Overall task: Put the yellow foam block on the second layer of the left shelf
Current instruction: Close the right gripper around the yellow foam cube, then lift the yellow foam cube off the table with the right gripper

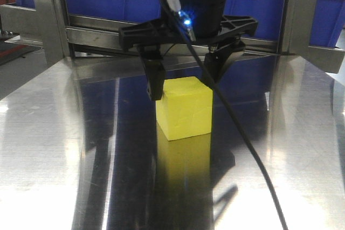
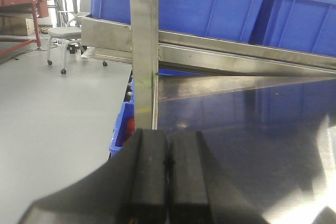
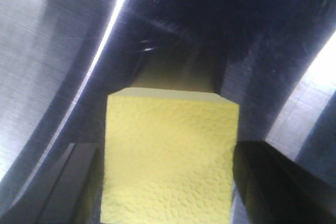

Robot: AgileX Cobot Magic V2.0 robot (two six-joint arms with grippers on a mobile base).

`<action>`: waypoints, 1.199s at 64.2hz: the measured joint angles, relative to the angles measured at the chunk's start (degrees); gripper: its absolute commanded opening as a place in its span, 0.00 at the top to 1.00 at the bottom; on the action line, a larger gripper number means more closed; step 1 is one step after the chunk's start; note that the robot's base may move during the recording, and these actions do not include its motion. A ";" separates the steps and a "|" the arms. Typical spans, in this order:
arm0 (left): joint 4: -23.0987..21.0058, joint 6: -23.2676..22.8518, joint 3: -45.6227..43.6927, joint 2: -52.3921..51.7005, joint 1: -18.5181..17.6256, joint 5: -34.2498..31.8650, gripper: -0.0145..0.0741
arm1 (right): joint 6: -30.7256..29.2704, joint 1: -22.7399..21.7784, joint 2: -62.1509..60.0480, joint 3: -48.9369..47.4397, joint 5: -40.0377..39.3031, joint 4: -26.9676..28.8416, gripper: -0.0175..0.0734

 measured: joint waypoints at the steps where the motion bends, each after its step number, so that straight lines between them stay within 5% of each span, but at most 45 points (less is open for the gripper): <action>1: 0.00 0.00 0.00 0.00 0.00 0.00 0.68 | 0.00 0.00 0.11 0.00 0.06 0.00 0.16; 21: 0.00 0.00 0.00 0.00 0.00 0.00 0.68 | 0.04 0.00 2.72 0.00 -0.17 0.10 0.18; 36: 0.00 0.00 0.00 0.00 0.00 0.00 0.68 | 0.04 0.00 2.71 0.00 -0.33 0.10 0.46; 52: 0.00 0.00 0.00 0.00 0.00 0.00 0.68 | -1.19 -0.73 1.89 0.57 -1.24 0.22 0.46; 77: 0.00 0.00 0.00 0.00 0.00 0.00 0.68 | -4.29 -16.72 -22.13 25.11 -14.03 0.25 0.46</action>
